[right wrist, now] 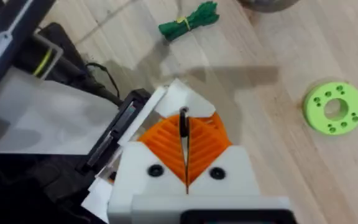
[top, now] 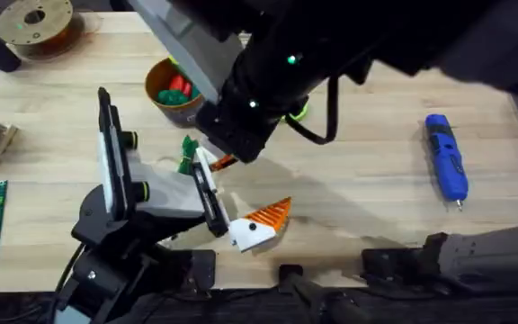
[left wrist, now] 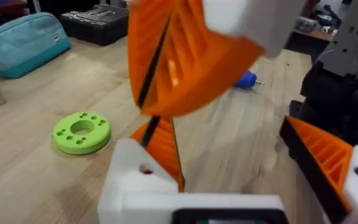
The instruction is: Pick up the gripper from the table and insert it into the empty holder that is missing its gripper. Then pick up a screw, insert it into the mounting hole, and use the screwdriver to tighten it. Finally, clean up the table by picking up the vegetable and placing it into the bucket.
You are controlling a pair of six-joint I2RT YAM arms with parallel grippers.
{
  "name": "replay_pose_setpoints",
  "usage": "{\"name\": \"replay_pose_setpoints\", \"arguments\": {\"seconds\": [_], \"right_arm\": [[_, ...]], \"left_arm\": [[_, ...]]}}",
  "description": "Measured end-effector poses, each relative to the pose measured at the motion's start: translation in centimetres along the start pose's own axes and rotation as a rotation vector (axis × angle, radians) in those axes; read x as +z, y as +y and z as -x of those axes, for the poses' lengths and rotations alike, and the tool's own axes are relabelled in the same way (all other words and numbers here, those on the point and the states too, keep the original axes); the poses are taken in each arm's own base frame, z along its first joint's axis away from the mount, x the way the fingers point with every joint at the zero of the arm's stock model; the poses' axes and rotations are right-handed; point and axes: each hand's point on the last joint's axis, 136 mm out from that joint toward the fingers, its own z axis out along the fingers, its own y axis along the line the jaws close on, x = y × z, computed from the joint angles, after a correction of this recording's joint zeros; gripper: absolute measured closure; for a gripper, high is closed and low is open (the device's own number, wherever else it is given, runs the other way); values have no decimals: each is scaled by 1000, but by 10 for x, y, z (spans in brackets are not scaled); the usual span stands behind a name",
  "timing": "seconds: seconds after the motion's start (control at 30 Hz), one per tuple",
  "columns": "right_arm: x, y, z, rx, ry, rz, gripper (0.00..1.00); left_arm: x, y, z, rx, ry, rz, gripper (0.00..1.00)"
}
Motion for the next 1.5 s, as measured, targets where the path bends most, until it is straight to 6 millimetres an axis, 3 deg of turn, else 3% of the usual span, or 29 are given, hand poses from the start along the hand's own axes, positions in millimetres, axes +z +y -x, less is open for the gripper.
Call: {"name": "replay_pose_setpoints", "arguments": {"seconds": [0.23, 1.1, 1.5], "right_arm": [[14, 2, -4, 5, 47, 13, 995], [14, 1, -10, 8, 71, 12, 995], [25, 1, -10, 10, 97, 14, 995]], "left_arm": [[0, 0, 0, 0, 0, 0, 14], [0, 0, 0, 0, 0, 0, 14], [0, 2, 0, -12, 0, 11, 13]]}}
